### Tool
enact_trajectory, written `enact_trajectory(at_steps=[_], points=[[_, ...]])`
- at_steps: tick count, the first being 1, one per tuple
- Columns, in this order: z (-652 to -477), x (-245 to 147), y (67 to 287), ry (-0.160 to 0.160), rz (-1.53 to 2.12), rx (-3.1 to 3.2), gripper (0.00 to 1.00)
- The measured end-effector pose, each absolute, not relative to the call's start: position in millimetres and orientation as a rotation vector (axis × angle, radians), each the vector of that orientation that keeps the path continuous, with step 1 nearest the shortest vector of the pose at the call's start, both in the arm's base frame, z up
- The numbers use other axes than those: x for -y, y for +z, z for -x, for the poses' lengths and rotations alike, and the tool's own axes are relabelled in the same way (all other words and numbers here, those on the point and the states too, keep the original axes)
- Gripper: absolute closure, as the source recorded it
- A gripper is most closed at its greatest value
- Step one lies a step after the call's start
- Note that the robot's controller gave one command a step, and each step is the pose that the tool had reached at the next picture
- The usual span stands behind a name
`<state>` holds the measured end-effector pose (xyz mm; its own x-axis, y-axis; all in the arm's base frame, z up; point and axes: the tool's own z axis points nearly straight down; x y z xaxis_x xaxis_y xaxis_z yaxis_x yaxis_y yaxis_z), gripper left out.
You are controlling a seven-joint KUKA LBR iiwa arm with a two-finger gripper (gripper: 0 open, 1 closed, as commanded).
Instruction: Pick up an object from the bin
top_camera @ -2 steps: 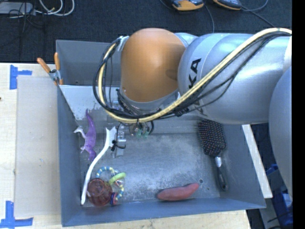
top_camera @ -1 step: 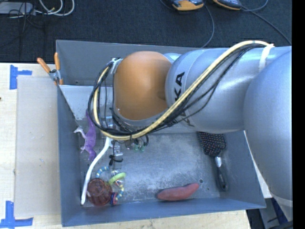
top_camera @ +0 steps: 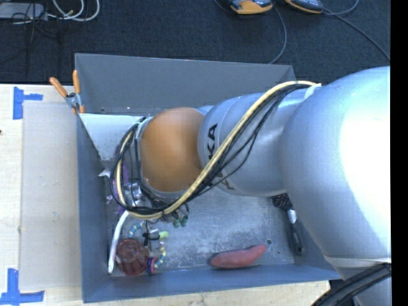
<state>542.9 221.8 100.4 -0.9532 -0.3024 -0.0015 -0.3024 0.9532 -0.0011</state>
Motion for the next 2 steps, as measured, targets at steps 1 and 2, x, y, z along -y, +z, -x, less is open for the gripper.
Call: enact_trajectory(at_steps=[1, 2], points=[[-534.2, -217.3, 72.7, -0.006, 0.440, -3.114, 0.00], [-537.1, -213.6, 70.4, -0.005, 0.350, -3.123, 0.00]])
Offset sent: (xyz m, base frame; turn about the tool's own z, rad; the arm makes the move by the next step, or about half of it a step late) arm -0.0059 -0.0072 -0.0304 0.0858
